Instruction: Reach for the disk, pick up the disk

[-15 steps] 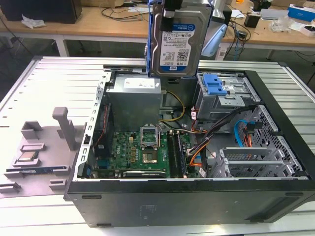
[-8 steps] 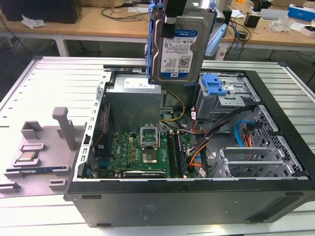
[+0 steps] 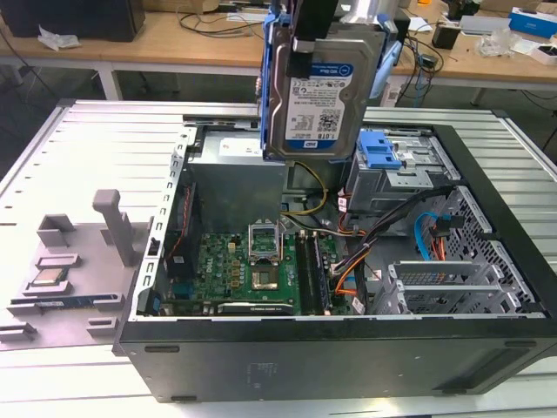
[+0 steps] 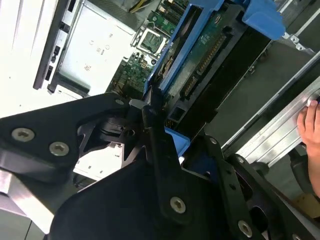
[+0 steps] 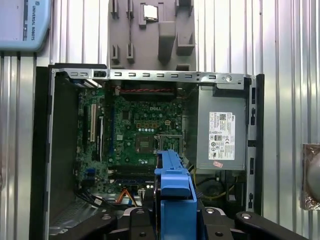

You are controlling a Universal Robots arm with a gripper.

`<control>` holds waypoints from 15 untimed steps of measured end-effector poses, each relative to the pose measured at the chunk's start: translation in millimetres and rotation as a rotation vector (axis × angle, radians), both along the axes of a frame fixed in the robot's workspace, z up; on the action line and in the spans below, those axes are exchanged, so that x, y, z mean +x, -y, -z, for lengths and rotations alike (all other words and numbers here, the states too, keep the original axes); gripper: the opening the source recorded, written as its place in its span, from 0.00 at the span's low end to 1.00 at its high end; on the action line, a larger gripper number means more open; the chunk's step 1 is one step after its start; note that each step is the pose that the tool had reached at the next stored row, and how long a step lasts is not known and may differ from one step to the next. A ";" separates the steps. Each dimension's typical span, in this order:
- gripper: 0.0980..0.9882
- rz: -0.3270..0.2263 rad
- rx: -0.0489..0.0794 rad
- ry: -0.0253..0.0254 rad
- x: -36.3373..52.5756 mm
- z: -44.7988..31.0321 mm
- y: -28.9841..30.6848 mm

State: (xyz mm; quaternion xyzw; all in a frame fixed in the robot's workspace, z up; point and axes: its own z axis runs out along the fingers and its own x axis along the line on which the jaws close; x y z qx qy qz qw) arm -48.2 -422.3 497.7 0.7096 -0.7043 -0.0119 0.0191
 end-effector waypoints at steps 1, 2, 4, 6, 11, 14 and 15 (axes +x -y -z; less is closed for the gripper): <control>0.30 0.000 0.000 0.0000 0.0 0.1 1.5; 0.30 0.000 0.000 0.0001 0.1 0.2 4.5; 0.30 0.000 0.000 0.0000 0.2 0.3 9.0; 0.30 0.000 0.000 0.0000 0.2 0.4 13.5; 0.30 0.000 0.000 0.0001 0.3 0.7 22.8; 0.30 0.000 0.000 0.0001 0.3 0.9 28.2; 0.30 0.000 0.000 0.0000 0.3 0.9 29.5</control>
